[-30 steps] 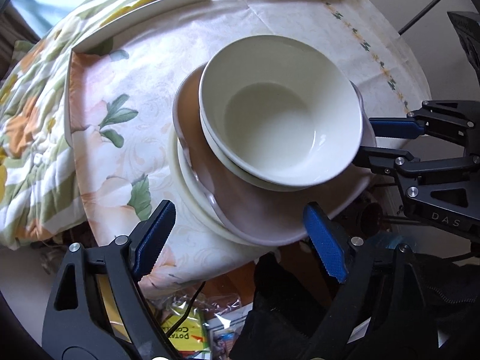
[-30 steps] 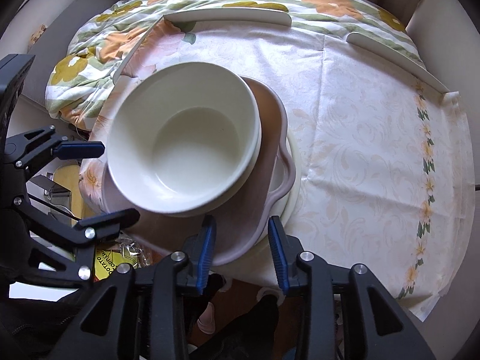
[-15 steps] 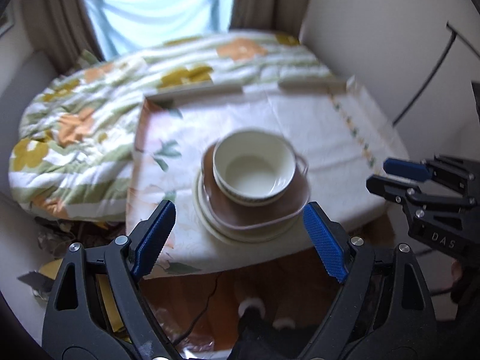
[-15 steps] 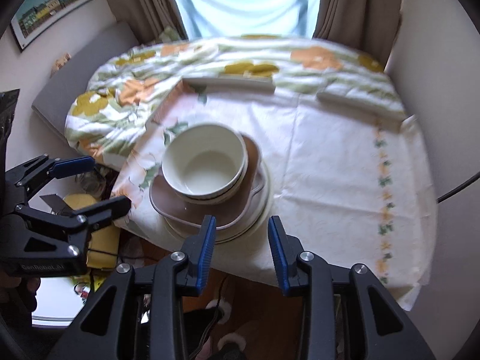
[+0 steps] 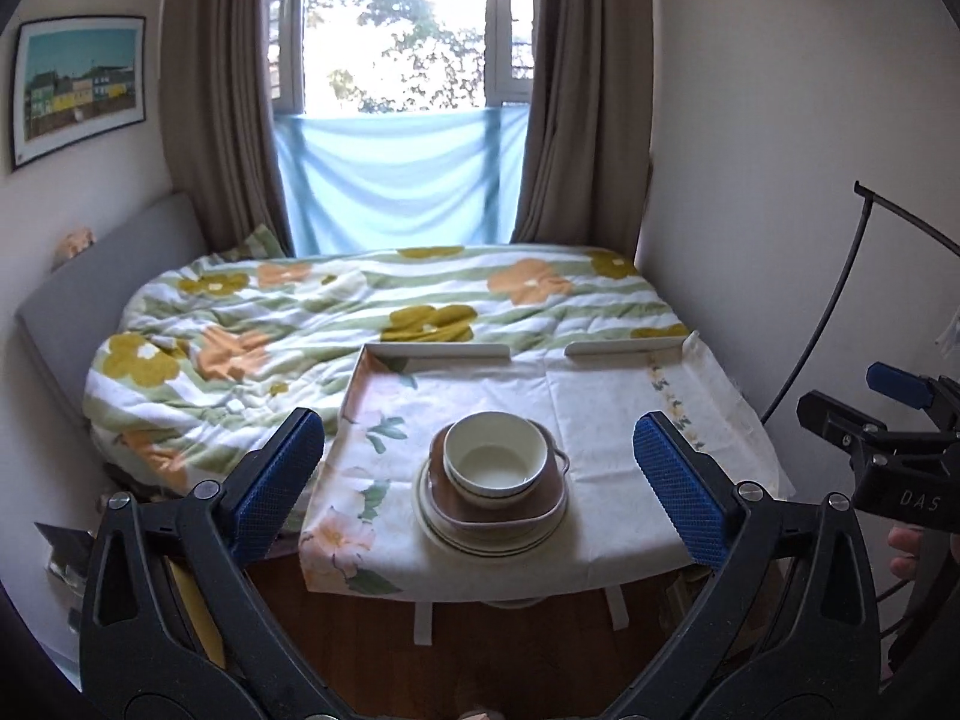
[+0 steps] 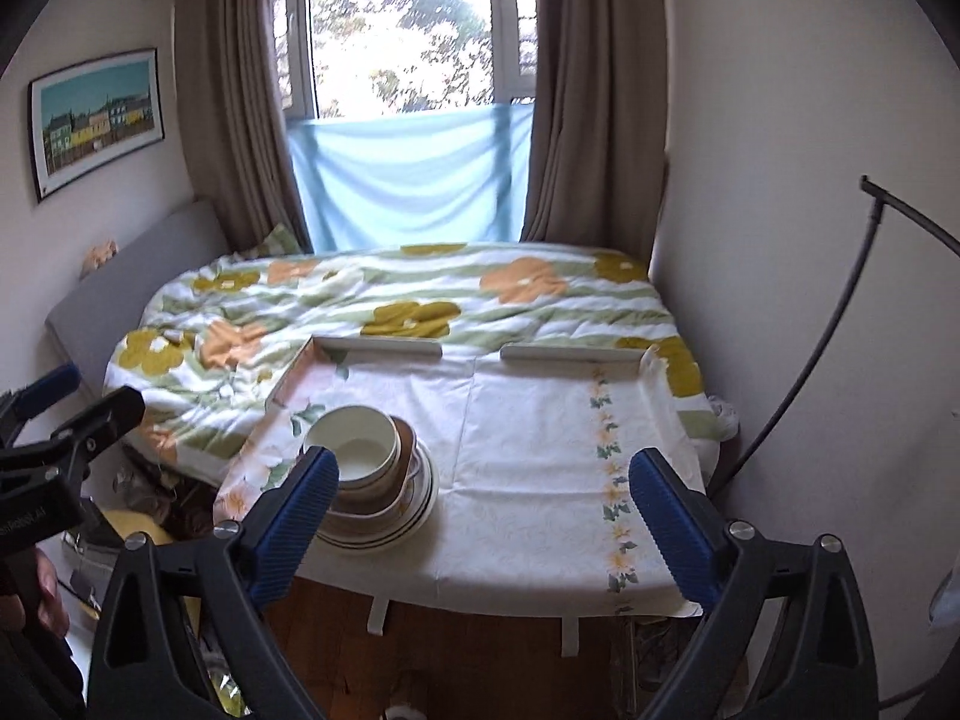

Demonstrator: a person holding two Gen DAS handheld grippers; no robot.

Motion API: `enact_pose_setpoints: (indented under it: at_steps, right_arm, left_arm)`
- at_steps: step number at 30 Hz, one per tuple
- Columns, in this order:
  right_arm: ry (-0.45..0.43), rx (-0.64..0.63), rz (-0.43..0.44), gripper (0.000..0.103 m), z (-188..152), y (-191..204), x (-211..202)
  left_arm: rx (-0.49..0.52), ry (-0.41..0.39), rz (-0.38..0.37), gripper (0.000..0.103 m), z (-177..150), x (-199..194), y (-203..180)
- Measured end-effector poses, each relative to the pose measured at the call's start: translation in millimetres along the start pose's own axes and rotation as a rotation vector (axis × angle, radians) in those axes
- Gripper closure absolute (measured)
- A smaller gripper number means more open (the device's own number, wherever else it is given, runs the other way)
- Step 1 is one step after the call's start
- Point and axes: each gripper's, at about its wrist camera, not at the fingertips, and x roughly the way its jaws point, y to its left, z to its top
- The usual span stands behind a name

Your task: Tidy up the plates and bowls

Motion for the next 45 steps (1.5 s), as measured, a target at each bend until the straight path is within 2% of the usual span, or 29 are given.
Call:
enact_pose_setpoints:
  at_steps: [9,45]
  right_arm:
    - [-0.064,0.004,-0.019,0.006,-6.5,0.6,-24.3]
    - [-0.084,0.022,-0.023,0.006,-3.9,2.3,-28.4]
  left_arm:
    - [0.018,-0.043,0.019,0.0,-6.1,-16.1,-9.0]
    - [0.06,-0.064,0.052,0.0,-1.4,-16.5,-20.9]
